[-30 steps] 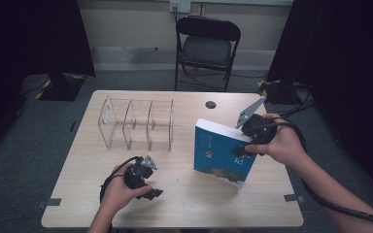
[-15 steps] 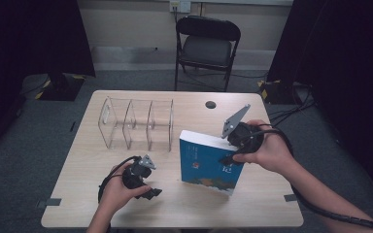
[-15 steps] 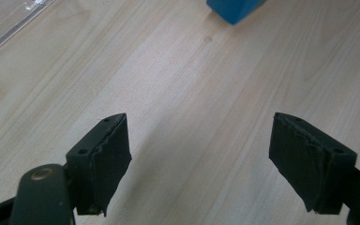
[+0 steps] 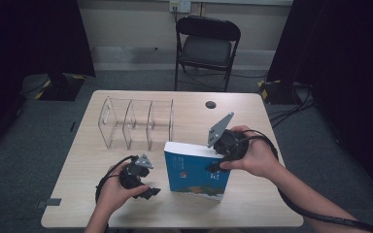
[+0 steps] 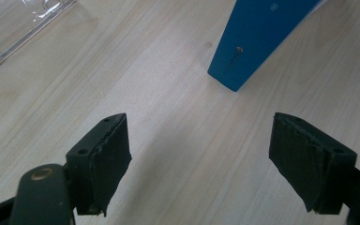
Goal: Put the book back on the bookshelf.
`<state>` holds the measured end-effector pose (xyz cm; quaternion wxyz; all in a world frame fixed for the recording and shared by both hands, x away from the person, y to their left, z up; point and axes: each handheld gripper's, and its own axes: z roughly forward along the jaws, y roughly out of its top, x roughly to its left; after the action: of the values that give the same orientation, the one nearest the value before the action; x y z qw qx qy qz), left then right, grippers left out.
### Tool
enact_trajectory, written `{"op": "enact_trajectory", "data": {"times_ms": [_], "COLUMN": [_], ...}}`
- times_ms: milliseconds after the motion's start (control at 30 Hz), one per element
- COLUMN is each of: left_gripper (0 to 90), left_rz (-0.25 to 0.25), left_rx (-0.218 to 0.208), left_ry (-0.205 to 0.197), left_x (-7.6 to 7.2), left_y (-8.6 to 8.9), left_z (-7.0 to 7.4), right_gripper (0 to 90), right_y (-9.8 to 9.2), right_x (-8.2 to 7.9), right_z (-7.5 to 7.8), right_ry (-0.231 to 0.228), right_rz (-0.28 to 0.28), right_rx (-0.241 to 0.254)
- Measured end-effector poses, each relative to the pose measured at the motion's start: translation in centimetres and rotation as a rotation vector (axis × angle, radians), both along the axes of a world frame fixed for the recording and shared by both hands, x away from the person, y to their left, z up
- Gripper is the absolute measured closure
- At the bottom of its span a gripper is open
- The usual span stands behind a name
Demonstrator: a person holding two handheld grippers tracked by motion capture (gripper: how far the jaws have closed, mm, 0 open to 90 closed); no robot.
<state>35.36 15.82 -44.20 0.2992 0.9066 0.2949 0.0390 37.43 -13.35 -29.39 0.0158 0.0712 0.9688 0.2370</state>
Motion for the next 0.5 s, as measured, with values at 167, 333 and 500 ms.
{"op": "enact_trajectory", "data": {"times_ms": [167,333,500], "left_gripper": [20.2,20.2,20.2], "left_rz": [-0.010,-0.017,-0.020], "left_rx": [-0.004,0.001,0.000], "left_ry": [-0.004,0.002,0.008], "left_x": [-0.04,0.06,0.05], "left_y": [-0.24,-0.39,-0.42], "left_z": [-0.02,-0.22,-0.22], "right_gripper": [60.7,60.5,60.3], "right_y": [-0.34,-0.90,-0.93], "right_x": [0.30,0.38,0.29], "right_z": [-0.17,-0.49,-0.50], "right_ry": [0.008,0.004,-0.001], "right_rz": [-0.005,-0.001,0.009], "right_rx": [0.008,0.024,0.021]}}
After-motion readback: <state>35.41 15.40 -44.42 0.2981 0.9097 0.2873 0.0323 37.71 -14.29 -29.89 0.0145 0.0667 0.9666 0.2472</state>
